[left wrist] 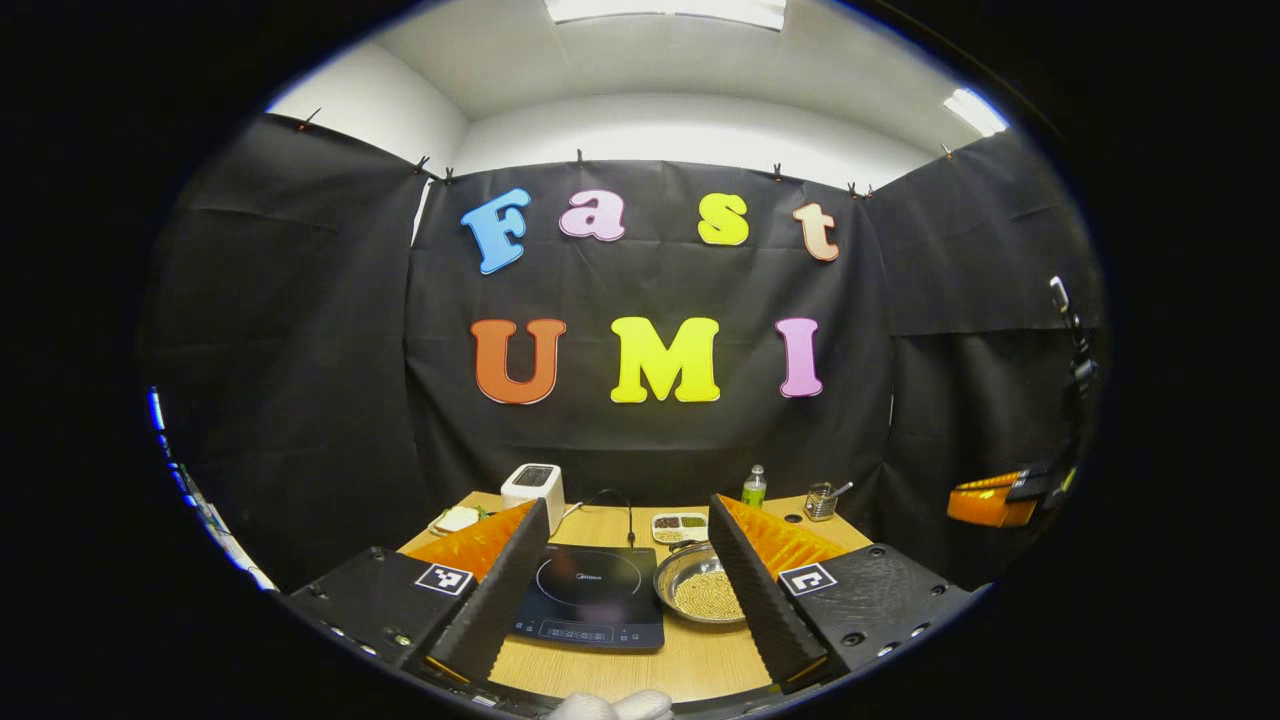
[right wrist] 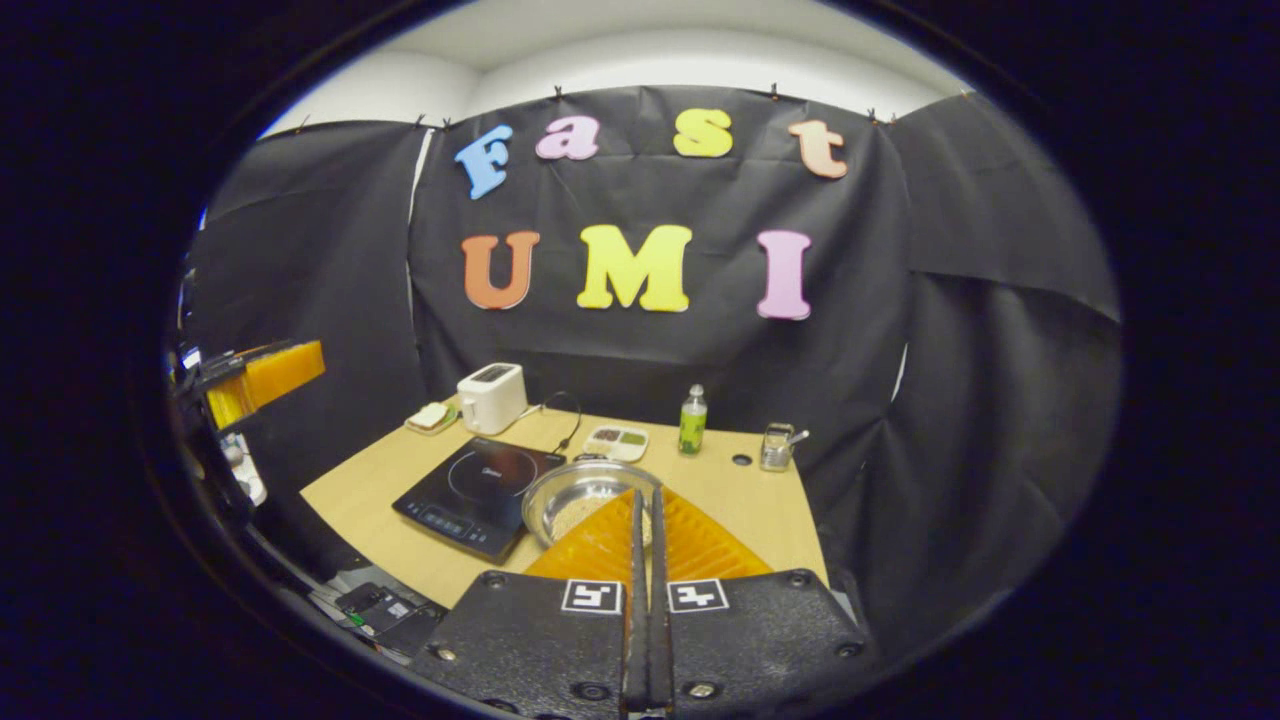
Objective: First push the handle of the pot to place it horizontally, then grasp the pot with both hands and set it on the induction cooktop.
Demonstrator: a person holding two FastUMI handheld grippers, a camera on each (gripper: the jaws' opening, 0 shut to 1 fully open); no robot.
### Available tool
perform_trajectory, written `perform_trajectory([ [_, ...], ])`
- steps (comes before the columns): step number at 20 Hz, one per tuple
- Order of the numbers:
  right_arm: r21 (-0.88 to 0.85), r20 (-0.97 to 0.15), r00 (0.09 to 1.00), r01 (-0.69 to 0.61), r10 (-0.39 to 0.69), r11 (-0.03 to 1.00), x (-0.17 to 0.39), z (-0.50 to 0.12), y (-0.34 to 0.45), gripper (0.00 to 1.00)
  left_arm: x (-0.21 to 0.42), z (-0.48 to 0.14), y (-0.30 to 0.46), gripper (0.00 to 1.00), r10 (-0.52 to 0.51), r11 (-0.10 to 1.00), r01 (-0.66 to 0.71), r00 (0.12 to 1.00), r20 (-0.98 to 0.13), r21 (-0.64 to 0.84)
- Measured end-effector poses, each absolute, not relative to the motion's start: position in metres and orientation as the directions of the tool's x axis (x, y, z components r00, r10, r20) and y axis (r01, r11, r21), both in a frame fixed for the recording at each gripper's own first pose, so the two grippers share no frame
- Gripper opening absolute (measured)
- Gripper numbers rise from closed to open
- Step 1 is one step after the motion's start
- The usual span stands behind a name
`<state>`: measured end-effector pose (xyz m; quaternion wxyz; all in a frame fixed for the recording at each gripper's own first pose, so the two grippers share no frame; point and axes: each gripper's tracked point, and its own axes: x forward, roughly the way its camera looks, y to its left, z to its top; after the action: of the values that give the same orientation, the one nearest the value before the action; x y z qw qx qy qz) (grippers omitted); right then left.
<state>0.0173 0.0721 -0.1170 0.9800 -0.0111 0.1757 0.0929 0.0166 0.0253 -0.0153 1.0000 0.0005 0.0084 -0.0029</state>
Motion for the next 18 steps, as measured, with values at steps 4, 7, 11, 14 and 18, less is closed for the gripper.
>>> perform_trajectory([
  [4,0.003,-0.452,0.867,-0.236,0.212,0.972,0.028,-0.177,0.084,0.04,0.017,-0.023,0.027,0.95,0.006,1.000,-0.007,1.000,-0.027,-0.008],
  [7,0.014,-0.514,0.825,-0.268,0.237,0.963,0.037,-0.223,0.097,0.04,0.013,-0.027,0.030,0.95,0.024,1.000,-0.025,0.999,-0.037,-0.004],
  [11,0.059,-0.607,0.738,-0.329,0.295,0.943,0.046,-0.287,0.124,0.04,0.011,-0.030,0.031,0.95,0.062,0.998,-0.061,0.997,-0.052,0.023],
  [14,0.105,-0.663,0.666,-0.369,0.341,0.924,0.054,-0.325,0.144,0.04,0.007,-0.028,0.031,0.95,0.087,0.996,-0.086,0.994,-0.060,0.032],
  [18,0.122,-0.697,0.605,-0.428,0.384,0.896,0.074,-0.355,0.172,0.04,0.002,-0.031,0.029,0.95,0.128,0.992,-0.125,0.989,-0.076,0.034],
])
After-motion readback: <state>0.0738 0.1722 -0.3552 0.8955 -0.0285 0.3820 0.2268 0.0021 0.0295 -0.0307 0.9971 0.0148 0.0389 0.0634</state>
